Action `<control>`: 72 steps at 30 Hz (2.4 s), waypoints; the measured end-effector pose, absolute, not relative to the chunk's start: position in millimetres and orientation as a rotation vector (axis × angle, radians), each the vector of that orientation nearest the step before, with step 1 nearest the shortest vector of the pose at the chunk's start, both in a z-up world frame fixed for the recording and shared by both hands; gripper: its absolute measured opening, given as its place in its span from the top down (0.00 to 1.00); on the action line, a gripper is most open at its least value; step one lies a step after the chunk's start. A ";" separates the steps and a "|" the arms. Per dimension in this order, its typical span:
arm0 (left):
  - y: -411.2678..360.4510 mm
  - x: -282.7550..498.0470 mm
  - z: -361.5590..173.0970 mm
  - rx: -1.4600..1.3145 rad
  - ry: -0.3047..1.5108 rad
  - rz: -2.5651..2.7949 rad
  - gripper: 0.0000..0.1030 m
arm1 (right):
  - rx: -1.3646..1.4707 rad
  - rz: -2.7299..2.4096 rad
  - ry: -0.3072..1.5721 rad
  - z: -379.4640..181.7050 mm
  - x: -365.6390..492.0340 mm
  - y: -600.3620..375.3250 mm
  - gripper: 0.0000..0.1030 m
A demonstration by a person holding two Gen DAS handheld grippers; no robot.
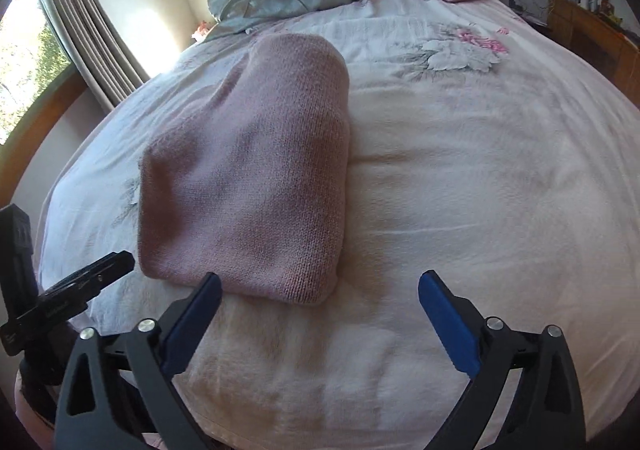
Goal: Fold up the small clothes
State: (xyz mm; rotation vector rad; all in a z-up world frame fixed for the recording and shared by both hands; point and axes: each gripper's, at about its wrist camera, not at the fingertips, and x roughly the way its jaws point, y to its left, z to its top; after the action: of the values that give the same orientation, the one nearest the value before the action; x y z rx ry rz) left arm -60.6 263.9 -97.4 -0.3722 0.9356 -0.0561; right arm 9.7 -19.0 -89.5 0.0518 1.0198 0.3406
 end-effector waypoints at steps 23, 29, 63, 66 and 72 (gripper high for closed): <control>244.8 -127.3 -15.3 -0.202 0.805 0.054 0.11 | -0.127 0.133 0.868 -26.3 -48.0 -0.1 0.04; 240.1 -131.6 -12.8 -0.195 0.810 0.054 0.11 | -0.113 0.148 0.855 -18.5 -57.3 0.5 0.04; 231.0 -126.9 -22.7 -0.162 0.845 0.055 0.11 | -0.093 0.128 0.903 -36.6 -51.6 -4.3 0.04; 231.1 -125.4 -24.4 -0.162 0.850 0.055 0.11 | -0.093 0.127 0.909 -38.3 -49.6 -4.7 0.04; 232.6 -123.5 -26.4 -0.166 0.856 0.056 0.11 | -0.094 0.126 0.914 -39.6 -48.0 -5.1 0.04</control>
State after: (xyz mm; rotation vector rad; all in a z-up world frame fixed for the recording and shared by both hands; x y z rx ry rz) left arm -123.5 232.6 -26.4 -0.1660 0.8563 0.0558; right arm -48.0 -5.1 -39.6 -0.0944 0.9144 0.1262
